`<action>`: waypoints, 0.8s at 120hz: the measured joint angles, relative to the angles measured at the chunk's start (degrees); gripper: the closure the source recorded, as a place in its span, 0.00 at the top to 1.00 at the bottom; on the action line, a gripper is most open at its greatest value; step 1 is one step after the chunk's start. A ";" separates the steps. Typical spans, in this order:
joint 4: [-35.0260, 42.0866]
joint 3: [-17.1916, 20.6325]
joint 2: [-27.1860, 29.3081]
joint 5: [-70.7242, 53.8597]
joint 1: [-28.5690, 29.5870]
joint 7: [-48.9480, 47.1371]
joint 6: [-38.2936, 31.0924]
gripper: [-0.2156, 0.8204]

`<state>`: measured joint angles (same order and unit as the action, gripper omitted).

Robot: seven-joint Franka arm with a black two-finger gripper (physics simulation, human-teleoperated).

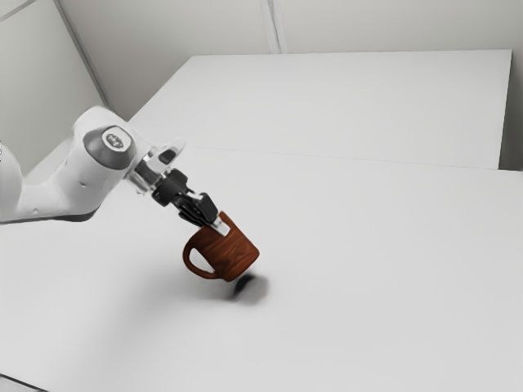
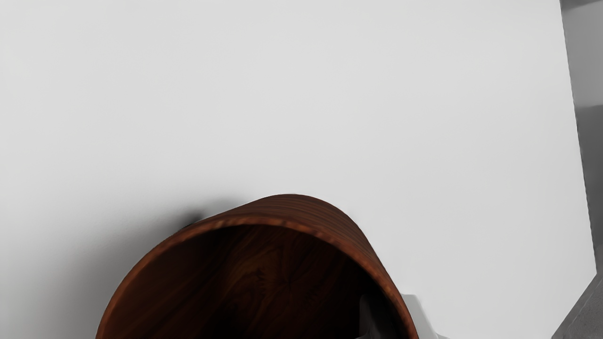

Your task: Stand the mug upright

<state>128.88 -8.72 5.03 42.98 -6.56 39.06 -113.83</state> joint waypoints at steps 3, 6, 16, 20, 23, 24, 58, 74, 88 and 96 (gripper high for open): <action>-1.03 0.84 0.06 -3.40 -0.26 -0.61 -0.25 0.03; -1.78 1.41 0.09 -6.81 -0.74 -1.27 -0.47 0.03; -3.72 2.65 0.12 -17.53 -1.80 -3.47 -1.05 0.03; -4.47 3.59 0.12 -22.02 -1.56 -4.33 -1.32 0.03; -4.80 4.19 0.12 -25.23 -1.64 -4.97 -1.79 0.03; -4.88 4.33 0.11 -26.22 -1.74 -5.17 -1.96 0.03; -3.37 5.37 -1.21 -41.78 -5.96 -10.91 -12.17 0.03; -2.91 5.44 -3.15 -43.01 -5.59 -13.08 -17.65 0.03; -2.61 5.47 -4.05 -43.30 -5.46 -14.78 -20.67 0.03; -2.41 5.54 -4.64 -43.34 -5.33 -15.64 -21.73 0.03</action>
<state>126.46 -3.18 0.39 -0.36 -11.89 23.42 -135.56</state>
